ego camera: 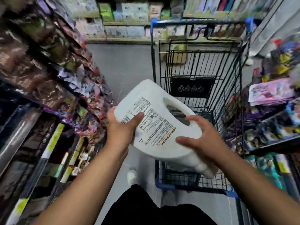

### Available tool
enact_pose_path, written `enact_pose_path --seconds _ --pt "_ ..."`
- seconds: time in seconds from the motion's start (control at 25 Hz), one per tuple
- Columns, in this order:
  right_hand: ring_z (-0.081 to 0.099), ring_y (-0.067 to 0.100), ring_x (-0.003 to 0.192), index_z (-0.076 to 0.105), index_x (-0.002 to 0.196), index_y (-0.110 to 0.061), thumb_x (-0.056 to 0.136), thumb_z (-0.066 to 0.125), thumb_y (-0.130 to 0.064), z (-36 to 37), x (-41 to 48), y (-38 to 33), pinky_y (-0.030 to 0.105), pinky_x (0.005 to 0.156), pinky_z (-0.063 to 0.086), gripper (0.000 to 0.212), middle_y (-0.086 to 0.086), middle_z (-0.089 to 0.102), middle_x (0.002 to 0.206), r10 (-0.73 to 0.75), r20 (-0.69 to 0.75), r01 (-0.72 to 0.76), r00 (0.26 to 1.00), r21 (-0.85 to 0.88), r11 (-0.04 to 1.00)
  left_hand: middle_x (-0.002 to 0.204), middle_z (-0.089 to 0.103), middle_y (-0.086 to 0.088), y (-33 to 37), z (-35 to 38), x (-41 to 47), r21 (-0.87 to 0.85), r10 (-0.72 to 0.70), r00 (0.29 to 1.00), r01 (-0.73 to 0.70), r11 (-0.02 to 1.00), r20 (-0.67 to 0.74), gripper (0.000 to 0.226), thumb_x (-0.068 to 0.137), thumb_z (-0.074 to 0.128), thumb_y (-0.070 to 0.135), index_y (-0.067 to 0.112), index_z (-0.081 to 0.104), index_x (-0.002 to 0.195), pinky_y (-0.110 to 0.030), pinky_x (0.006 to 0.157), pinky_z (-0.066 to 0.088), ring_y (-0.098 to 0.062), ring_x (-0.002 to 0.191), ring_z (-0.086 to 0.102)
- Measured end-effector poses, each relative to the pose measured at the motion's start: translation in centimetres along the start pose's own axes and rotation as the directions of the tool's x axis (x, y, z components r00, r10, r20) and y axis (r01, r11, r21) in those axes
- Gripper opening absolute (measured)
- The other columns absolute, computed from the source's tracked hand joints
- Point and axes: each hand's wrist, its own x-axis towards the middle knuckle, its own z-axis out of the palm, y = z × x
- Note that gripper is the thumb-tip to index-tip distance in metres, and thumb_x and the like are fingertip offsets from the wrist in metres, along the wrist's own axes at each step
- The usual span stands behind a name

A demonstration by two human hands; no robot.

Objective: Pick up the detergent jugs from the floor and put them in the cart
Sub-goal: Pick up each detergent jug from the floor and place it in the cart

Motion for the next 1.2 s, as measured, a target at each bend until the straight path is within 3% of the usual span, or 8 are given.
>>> enact_pose_path --seconds 0.16,0.28,0.48,0.64,0.84,0.96,1.04,1.2 --pt "0.063 0.016 0.090 0.057 0.109 -0.042 0.061 0.089 -0.030 -2.8 3.1 1.1 0.027 0.061 0.054 0.059 -0.008 0.058 0.111 0.180 -0.108 -0.168 0.978 0.107 0.980 0.114 0.069 -0.002 -0.4 6.0 6.3 0.071 -0.058 0.982 0.046 0.996 0.178 0.059 0.073 0.086 0.016 0.029 0.045 0.113 -0.055 0.088 0.057 -0.024 0.103 0.070" --pt "0.064 0.016 0.093 0.059 0.109 -0.039 0.056 0.089 -0.033 -3.4 6.2 1.8 0.032 0.069 0.056 0.060 -0.007 0.062 0.111 0.277 -0.208 -0.243 0.938 0.172 0.955 0.111 0.070 0.003 -1.2 9.9 12.0 0.194 -0.132 0.941 0.073 0.978 0.312 0.064 0.057 0.088 0.038 0.042 0.046 0.105 -0.054 0.085 0.058 -0.022 0.101 0.070" --pt "0.065 0.018 0.092 0.057 0.108 -0.041 0.048 0.088 -0.047 -3.4 10.8 3.2 0.035 0.074 0.055 0.067 -0.006 0.063 0.111 0.432 -0.303 -0.365 0.849 0.253 0.896 0.131 0.052 -0.002 -3.5 15.4 19.5 0.392 -0.242 0.840 0.038 0.919 0.485 0.085 0.045 0.086 0.055 0.046 0.040 0.116 -0.045 0.092 0.057 -0.020 0.114 0.060" --pt "0.060 0.007 0.084 0.052 0.112 -0.043 0.062 0.088 -0.033 -3.5 13.0 4.5 0.022 0.056 0.049 0.062 -0.017 0.056 0.102 0.506 -0.296 -0.433 0.810 0.279 0.857 0.135 0.052 -0.003 -7.1 19.0 23.7 0.504 -0.348 0.738 0.012 0.864 0.579 0.106 0.041 0.091 0.064 0.049 0.035 0.129 -0.046 0.093 0.057 -0.022 0.116 0.062" --pt "0.057 0.000 0.087 0.055 0.113 -0.040 0.059 0.089 -0.042 -4.3 15.8 8.0 0.019 0.061 0.046 0.064 -0.017 0.057 0.104 0.599 -0.264 -0.523 0.756 0.308 0.795 0.137 0.053 -0.003 -12.4 21.7 26.2 0.628 -0.496 0.657 0.043 0.777 0.568 0.109 0.038 0.091 0.069 0.059 0.035 0.131 -0.056 0.095 0.052 -0.030 0.119 0.059" --pt "0.051 -0.006 0.084 0.054 0.114 -0.038 0.058 0.091 -0.037 -4.6 17.3 10.3 0.006 0.050 0.038 0.066 -0.021 0.054 0.102 0.624 -0.202 -0.562 0.755 0.289 0.775 0.138 0.052 -0.002 -15.3 22.3 26.6 0.655 -0.562 0.627 0.107 0.748 0.539 0.100 0.039 0.094 0.064 0.066 0.039 0.123 -0.055 0.098 0.050 -0.030 0.122 0.057" --pt "0.052 -0.007 0.084 0.055 0.113 -0.036 0.056 0.093 -0.033 -4.6 18.2 11.8 0.007 0.051 0.039 0.068 -0.020 0.056 0.102 0.646 -0.148 -0.592 0.749 0.289 0.753 0.138 0.052 0.000 -17.1 22.9 27.1 0.675 -0.599 0.617 0.144 0.723 0.510 0.098 0.036 0.095 0.063 0.071 0.039 0.117 -0.054 0.098 0.051 -0.029 0.122 0.057" --pt "0.061 -0.004 0.075 0.062 0.101 -0.032 0.061 0.091 -0.023 -5.5 20.9 14.7 0.007 0.052 0.041 0.051 -0.023 0.066 0.084 0.658 -0.043 -0.624 0.752 0.273 0.732 0.131 0.059 0.005 -19.2 24.0 28.0 0.700 -0.647 0.626 0.217 0.681 0.436 0.113 0.030 0.090 0.070 0.060 0.037 0.129 -0.054 0.089 0.056 -0.027 0.110 0.066"
